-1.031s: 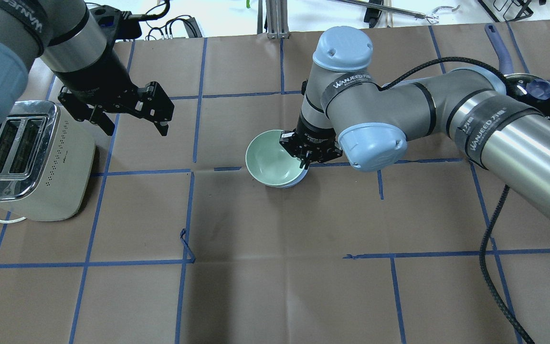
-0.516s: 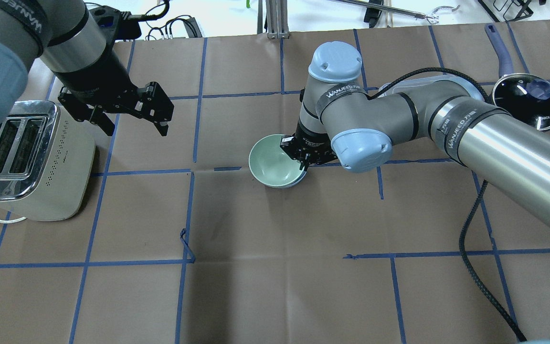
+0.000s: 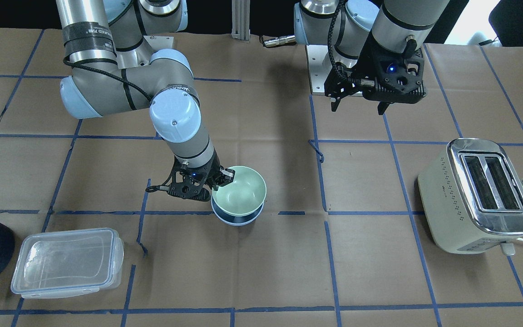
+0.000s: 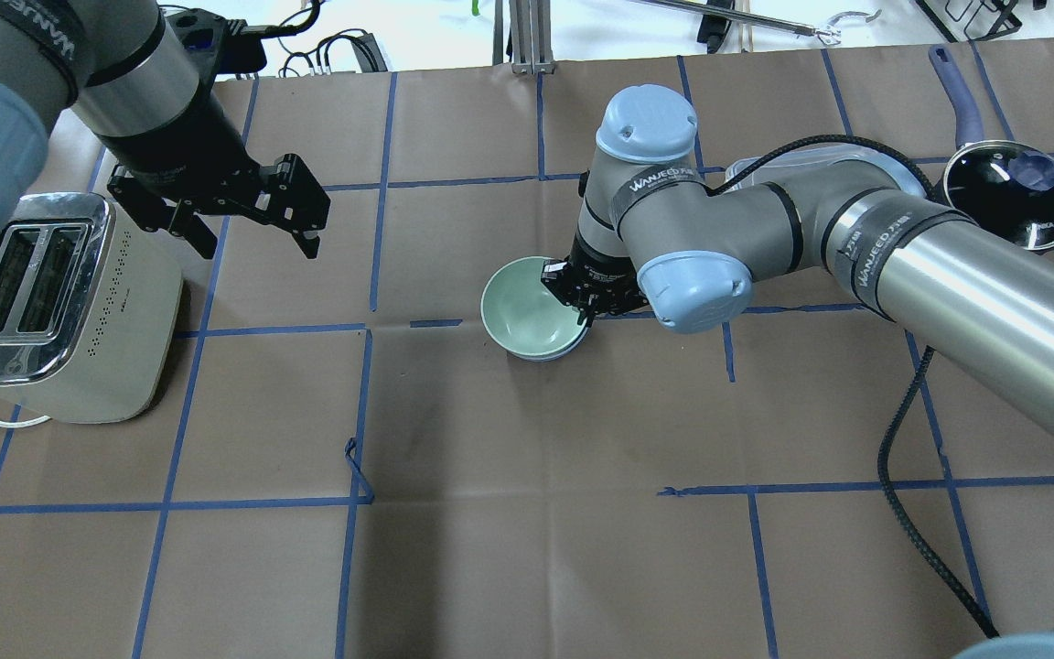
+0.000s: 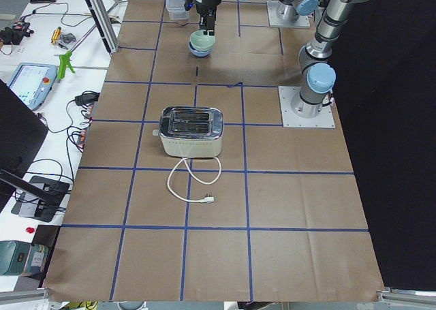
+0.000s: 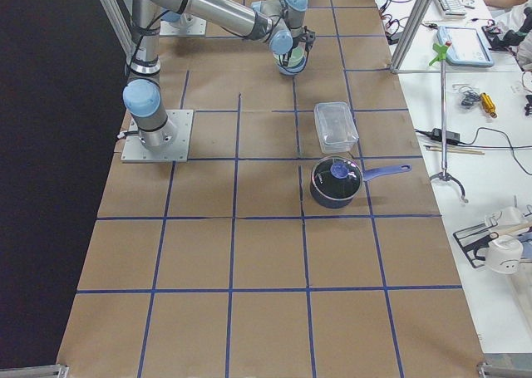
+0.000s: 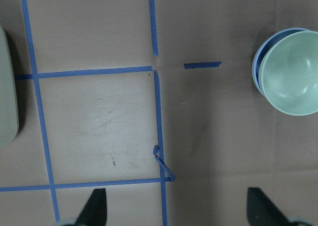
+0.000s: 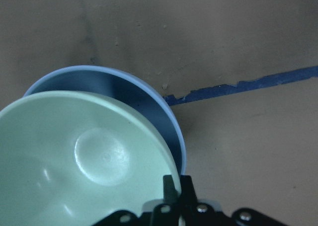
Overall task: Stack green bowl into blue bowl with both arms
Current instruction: 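Open the right gripper and release the green bowl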
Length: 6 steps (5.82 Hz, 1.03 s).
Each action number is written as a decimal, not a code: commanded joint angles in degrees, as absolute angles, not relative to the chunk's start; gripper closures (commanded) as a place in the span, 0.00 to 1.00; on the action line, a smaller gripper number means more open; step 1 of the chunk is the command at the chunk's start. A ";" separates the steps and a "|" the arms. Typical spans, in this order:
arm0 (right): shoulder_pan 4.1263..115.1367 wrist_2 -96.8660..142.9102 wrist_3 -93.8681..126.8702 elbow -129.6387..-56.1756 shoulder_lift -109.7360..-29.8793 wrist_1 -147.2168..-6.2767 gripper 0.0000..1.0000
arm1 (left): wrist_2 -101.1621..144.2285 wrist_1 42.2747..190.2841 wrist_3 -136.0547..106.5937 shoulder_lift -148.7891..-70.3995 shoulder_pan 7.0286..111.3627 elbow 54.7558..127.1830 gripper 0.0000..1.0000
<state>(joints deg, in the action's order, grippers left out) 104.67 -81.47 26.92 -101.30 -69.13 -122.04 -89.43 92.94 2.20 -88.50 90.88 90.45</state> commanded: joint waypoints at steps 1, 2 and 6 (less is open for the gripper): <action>103.89 -81.47 26.19 -101.25 -69.08 -125.39 0.92 | -89.47 93.08 2.20 -88.51 90.88 90.44 0.02; 103.89 -81.30 26.45 -101.34 -69.08 -125.33 0.82 | -89.47 93.08 2.20 -88.51 90.79 90.44 0.02; 101.26 -80.86 26.11 -95.14 -74.15 -112.85 0.00 | -89.65 93.25 2.20 -88.42 90.79 90.35 0.02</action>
